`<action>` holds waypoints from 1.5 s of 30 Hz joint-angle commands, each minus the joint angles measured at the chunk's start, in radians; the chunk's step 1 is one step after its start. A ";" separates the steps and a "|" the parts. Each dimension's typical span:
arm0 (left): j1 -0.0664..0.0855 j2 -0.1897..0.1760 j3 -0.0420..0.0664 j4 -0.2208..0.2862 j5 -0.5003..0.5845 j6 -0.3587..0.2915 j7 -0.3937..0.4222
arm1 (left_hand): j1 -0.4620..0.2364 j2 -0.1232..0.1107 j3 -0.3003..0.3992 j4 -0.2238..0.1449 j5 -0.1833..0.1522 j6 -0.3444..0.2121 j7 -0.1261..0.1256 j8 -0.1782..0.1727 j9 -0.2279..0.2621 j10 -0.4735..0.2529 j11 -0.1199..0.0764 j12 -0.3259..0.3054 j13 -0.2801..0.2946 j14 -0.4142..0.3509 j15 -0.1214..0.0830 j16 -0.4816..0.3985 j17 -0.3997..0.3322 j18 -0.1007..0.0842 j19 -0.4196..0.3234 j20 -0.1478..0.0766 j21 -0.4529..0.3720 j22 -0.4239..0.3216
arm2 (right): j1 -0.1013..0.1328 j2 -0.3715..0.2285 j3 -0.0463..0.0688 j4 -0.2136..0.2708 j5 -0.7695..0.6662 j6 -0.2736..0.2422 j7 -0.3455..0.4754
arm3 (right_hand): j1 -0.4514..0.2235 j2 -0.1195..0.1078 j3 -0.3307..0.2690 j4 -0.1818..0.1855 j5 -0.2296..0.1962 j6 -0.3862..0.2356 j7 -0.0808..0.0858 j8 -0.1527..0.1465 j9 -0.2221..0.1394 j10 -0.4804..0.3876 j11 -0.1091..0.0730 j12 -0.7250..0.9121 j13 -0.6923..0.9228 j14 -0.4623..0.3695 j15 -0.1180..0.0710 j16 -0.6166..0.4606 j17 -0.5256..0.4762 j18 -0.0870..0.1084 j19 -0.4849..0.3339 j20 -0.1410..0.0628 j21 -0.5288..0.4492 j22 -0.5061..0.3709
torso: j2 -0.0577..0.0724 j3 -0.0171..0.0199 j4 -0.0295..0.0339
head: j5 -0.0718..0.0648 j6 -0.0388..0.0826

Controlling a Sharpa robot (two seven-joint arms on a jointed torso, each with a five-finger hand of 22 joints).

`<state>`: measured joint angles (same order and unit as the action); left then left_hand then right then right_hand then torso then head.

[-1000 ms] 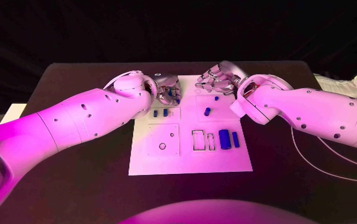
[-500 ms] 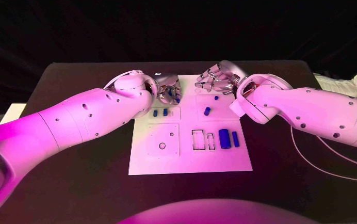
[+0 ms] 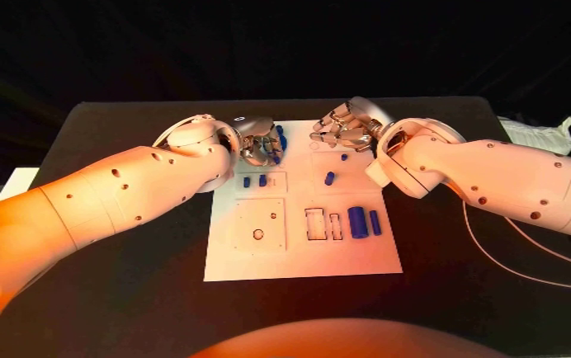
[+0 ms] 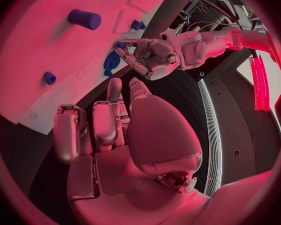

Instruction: Assemble the parts on the task board

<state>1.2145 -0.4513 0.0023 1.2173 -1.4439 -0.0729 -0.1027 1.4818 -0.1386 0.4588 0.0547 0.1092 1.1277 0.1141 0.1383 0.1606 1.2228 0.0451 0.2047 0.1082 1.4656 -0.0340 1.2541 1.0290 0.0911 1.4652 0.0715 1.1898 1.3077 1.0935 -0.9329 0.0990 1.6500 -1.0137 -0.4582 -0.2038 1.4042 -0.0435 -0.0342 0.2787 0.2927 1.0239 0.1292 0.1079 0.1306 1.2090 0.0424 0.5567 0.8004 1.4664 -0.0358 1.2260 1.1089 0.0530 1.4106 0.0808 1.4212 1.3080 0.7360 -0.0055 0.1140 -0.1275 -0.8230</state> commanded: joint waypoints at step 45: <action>0.010 -0.102 0.002 0.062 0.056 0.060 -0.023 | -0.044 -0.018 0.013 -0.006 -0.004 0.012 0.004 -0.014 -0.006 0.011 0.004 -0.026 -0.001 0.020 0.002 0.008 -0.018 -0.019 0.017 -0.003 0.018 0.069 | -0.001 -0.001 0.000 -0.002 -0.002 0.012 0.006 | 0.003 0.009 -0.004 -0.002 0.004 -0.008 0.000 -0.006 0.001 -0.006 -0.001 -0.005 -0.002 0.020 0.003 -0.006 0.000 0.006 -0.005 -0.003 -0.005 0.042 | 0.000 0.0001 0.0013 | 0.011 -0.004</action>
<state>1.2252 -0.5552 0.0047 1.2793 -1.3692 -0.0376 -0.1278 1.4453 -0.1564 0.4652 0.0481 0.1092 1.1305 0.1173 0.1289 0.1535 1.2275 0.0499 0.1852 0.1078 1.4656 -0.0339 1.2578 1.0125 0.0926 1.4651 0.0716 1.2044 1.3074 1.0931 -0.9345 0.0989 1.6467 -1.0123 -0.4565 -0.2041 1.4042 -0.0435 -0.0342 0.2787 0.2925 1.0239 0.1292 0.1079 0.1310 1.2090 0.0424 0.5567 0.7998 1.4664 -0.0358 1.2260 1.1090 0.0530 1.4106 0.0808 1.4212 1.3075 0.7365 -0.0054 0.1154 -0.1159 -0.8259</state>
